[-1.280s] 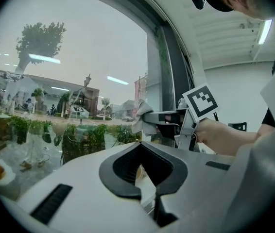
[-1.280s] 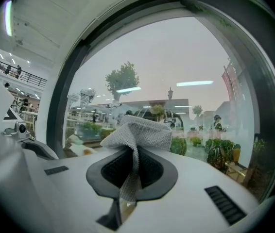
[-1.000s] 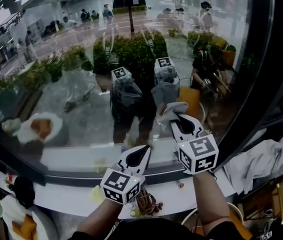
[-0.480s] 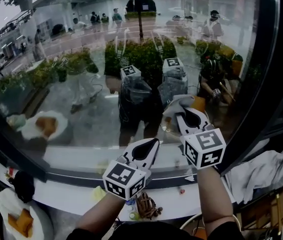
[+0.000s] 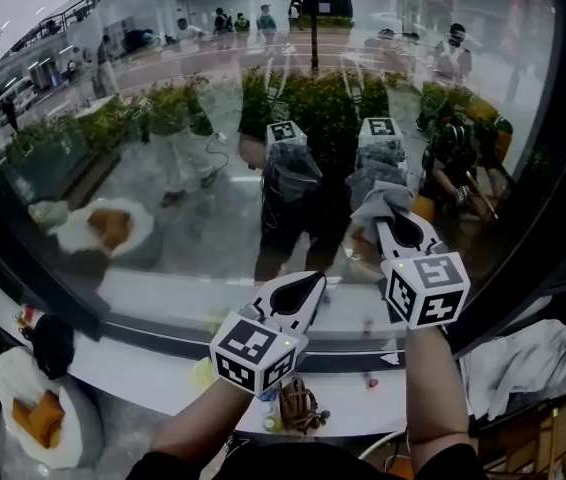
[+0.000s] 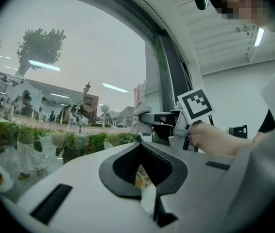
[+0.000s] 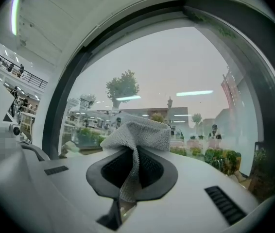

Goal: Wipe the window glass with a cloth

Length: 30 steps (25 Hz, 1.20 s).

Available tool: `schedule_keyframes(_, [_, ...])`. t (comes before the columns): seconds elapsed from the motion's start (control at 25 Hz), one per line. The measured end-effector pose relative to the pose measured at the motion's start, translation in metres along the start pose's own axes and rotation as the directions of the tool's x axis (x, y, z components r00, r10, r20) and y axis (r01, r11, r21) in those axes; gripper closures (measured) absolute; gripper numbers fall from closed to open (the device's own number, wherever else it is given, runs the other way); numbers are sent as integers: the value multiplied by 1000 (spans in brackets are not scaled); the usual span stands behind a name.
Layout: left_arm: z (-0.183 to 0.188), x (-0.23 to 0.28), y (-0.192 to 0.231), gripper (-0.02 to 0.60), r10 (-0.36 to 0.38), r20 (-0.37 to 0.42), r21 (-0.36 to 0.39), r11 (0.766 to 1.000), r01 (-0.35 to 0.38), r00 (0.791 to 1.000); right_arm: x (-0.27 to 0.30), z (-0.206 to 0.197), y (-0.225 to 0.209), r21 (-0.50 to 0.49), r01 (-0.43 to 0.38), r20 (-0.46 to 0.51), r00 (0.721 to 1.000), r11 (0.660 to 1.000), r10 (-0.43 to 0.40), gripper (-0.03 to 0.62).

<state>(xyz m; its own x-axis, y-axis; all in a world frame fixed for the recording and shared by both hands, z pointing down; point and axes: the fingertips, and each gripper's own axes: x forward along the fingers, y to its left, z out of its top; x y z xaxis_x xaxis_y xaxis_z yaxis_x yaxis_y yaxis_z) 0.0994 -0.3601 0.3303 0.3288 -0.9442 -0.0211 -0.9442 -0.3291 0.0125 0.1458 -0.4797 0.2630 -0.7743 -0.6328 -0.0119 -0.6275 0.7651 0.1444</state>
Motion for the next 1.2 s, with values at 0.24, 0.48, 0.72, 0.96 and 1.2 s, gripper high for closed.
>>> schedule_keyframes(0.24, [0, -4, 12, 574, 10, 4, -3, 1000, -10, 1000, 7, 2, 2, 1, 9, 4, 1000, 1000, -9, 556])
schedule_keyframes(0.48, [-6, -23, 27, 574, 0, 2, 3, 1000, 0, 1000, 14, 3, 33, -5, 6, 5, 1000, 1000, -6, 556])
schedule_keyframes(0.72, [-7, -44, 51, 574, 0, 3, -4, 1000, 0, 1000, 30, 10, 68, -13, -5, 4, 1000, 1000, 5, 556])
schedule_keyframes(0.96, [-10, -66, 72, 574, 14, 9, -20, 1000, -14, 1000, 44, 10, 99, -21, -19, -5, 1000, 1000, 19, 556])
schedule_keyframes(1.2, [-12, -131, 145, 574, 46, 23, -34, 998, -45, 999, 93, 19, 187, -35, -46, -13, 999, 998, 46, 556])
